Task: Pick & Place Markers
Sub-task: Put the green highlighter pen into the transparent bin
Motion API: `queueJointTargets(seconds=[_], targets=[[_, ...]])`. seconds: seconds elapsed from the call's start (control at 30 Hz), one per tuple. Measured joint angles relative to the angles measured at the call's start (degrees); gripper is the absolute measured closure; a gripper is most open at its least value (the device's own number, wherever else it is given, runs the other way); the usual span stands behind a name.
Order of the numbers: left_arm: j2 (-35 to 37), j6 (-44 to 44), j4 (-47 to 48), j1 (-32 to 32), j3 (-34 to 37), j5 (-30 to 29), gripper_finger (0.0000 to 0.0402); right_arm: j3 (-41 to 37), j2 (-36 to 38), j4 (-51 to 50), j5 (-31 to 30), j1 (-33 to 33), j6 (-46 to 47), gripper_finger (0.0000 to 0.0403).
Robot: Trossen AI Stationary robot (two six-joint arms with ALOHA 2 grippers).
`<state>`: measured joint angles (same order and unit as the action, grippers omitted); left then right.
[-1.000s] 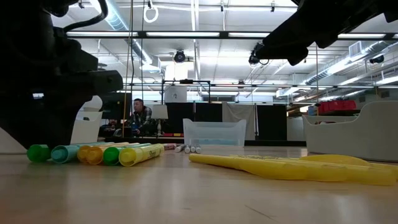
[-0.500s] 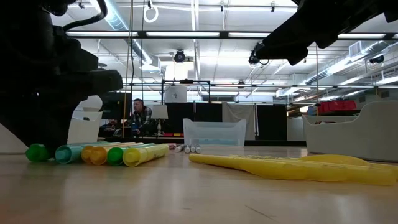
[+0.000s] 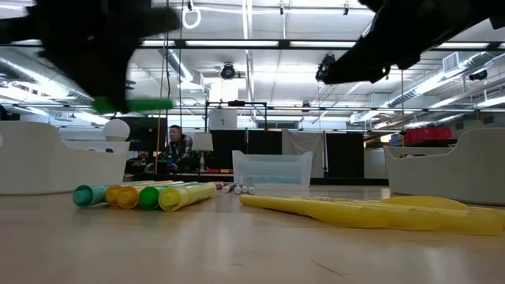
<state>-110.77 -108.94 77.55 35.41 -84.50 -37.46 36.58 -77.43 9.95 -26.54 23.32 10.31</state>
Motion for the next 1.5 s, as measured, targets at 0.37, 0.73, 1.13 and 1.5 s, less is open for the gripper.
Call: queueJointTargets(seconds=[0.37, 0.73, 1.13, 1.5], targets=[[0.12, 32.00, -23.02, -4.61, -0.23, -17.97, 0.0335, -13.58, -6.91, 37.85, 12.35, -5.70, 1.61, 0.0227], [0.12, 69.36, -55.94, -11.09, -0.23, -13.33, 0.0335, -14.75, -10.38, 55.41, 15.60, -7.05, 2.02, 0.0153], [0.15, 76.64, -64.02, -12.17, -0.23, -10.49, 0.0310, -14.73, -10.36, 61.09, 15.43, -6.57, -0.88, 0.0249], [0.17, 66.35, -48.44, -12.20, -0.23, -10.96, 0.0184, -14.72, -3.93, 49.03, 10.36, -8.04, 1.83, 0.0350]])
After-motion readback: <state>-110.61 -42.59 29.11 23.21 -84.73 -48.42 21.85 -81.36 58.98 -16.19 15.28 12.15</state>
